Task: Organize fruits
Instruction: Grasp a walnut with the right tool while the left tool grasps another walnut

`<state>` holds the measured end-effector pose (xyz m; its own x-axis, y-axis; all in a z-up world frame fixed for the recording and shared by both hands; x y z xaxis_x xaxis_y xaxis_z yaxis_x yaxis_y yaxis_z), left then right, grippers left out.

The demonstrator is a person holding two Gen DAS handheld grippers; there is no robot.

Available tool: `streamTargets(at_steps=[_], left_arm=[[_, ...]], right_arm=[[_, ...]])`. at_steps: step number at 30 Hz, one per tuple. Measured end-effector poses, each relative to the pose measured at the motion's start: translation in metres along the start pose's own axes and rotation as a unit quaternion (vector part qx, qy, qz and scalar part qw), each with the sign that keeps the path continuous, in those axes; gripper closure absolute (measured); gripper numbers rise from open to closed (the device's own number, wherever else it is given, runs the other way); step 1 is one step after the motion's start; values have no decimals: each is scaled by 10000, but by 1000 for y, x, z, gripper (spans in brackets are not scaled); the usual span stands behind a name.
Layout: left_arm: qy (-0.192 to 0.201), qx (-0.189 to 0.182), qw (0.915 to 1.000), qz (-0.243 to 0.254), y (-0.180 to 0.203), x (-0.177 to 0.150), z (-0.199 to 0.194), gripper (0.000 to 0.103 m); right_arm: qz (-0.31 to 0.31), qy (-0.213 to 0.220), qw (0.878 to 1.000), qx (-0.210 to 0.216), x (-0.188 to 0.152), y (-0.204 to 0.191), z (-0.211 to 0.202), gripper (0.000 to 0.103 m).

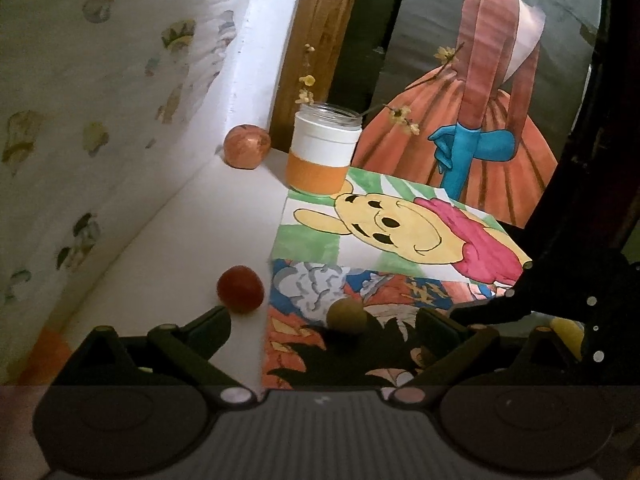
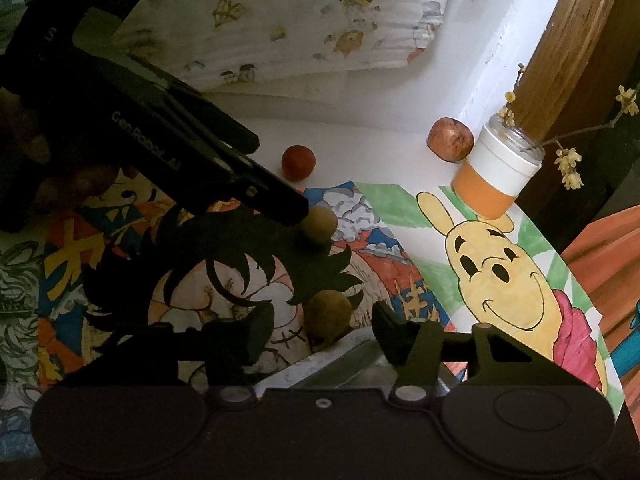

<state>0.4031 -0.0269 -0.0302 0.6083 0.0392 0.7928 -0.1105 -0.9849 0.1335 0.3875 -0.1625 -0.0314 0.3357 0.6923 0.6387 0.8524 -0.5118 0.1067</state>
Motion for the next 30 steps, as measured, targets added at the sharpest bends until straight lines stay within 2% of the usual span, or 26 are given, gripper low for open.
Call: streamTargets(at_steps=[9,19,23,30], left_arm=[[-54,-146,9997,168,12,1,10,14],[-279,-249,9991,188,14,2,24,28],[-373,-281,9986,231,14,1,28,40],[-427,-214,9985,278,17,-1,33,46]], right_arm=[[62,1,10000,51,0,1,1,57],[438,22,9987,248,1,15,4,65],[395,-25,9989,264,2,15,4,67],[157,-159,9993,308,4,12,7,72]])
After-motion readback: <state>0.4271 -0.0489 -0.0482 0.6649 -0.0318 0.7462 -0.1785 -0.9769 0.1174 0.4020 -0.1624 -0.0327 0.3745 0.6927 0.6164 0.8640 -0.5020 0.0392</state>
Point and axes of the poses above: each gripper's, at about its wrist camera, not at the fingertips, and z roughly the way its jaws point, y to its right, x to its top, the point moved 5 cm from there along z, roughly the way its jaws point, and after that the axes turned 10 degrees about x, right-handed, at the moved point
